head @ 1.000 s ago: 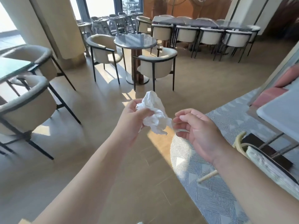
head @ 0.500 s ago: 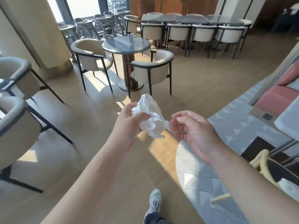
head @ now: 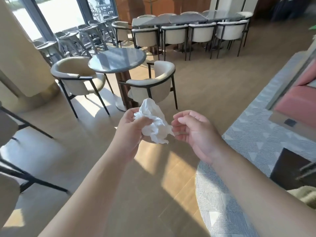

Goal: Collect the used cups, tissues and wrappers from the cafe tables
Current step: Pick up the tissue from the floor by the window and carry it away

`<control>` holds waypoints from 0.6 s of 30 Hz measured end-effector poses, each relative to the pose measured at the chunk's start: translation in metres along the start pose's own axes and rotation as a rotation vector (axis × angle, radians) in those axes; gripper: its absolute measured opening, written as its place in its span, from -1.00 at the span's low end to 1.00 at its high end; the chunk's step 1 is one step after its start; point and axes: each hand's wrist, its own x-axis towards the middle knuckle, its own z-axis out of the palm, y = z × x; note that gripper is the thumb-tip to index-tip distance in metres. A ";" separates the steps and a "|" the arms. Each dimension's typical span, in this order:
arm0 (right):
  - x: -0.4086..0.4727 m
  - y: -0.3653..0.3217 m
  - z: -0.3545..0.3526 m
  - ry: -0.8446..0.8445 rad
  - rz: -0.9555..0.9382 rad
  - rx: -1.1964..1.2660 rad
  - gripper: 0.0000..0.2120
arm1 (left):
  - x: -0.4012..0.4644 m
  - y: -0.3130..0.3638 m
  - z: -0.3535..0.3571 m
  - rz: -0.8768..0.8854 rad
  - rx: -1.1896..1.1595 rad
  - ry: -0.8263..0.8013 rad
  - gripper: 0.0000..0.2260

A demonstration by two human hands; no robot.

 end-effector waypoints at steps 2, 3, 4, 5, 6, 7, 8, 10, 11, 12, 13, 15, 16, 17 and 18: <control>0.024 -0.007 -0.001 0.017 -0.014 0.003 -0.84 | 0.029 0.006 0.001 -0.014 0.004 -0.025 -0.58; 0.036 -0.010 -0.003 0.031 -0.023 0.005 -0.84 | 0.044 0.007 0.002 -0.018 0.012 -0.037 -0.58; 0.049 -0.012 -0.005 0.045 -0.031 0.005 -0.84 | 0.061 0.008 0.003 -0.019 0.019 -0.049 -0.59; 0.062 -0.013 -0.007 0.060 -0.037 0.004 -0.84 | 0.077 0.008 0.004 -0.019 0.021 -0.062 -0.60; 0.076 -0.014 -0.009 0.073 -0.040 0.004 -0.84 | 0.095 0.009 0.004 -0.021 0.020 -0.078 -0.61; 0.090 -0.013 -0.010 0.088 -0.038 0.007 -0.84 | 0.112 0.009 0.004 -0.022 0.022 -0.096 -0.61; 0.104 -0.012 -0.010 0.102 -0.033 0.011 -0.84 | 0.129 0.009 0.004 -0.023 0.024 -0.114 -0.60; 0.134 -0.008 -0.009 0.127 -0.030 0.010 -0.84 | 0.167 0.007 0.001 -0.032 0.020 -0.148 -0.60; 0.151 -0.006 -0.008 0.139 -0.030 0.007 -0.84 | 0.188 0.007 -0.001 -0.037 0.017 -0.163 -0.60; 0.169 -0.006 -0.006 0.155 -0.033 0.005 -0.83 | 0.209 0.008 -0.004 -0.040 0.014 -0.178 -0.60; 0.190 -0.005 -0.004 0.175 -0.041 0.001 -0.83 | 0.233 0.009 -0.006 -0.039 0.011 -0.191 -0.61; 0.231 -0.008 0.002 0.217 -0.056 -0.007 -0.83 | 0.281 0.015 -0.011 -0.032 0.008 -0.224 -0.61; 0.251 -0.010 0.007 0.237 -0.057 -0.011 -0.83 | 0.304 0.020 -0.014 -0.029 0.010 -0.245 -0.62; 0.272 -0.012 0.012 0.254 -0.058 -0.018 -0.82 | 0.328 0.026 -0.017 -0.027 0.013 -0.268 -0.62; 0.292 -0.015 0.017 0.266 -0.057 -0.028 -0.82 | 0.351 0.033 -0.018 -0.027 0.014 -0.291 -0.62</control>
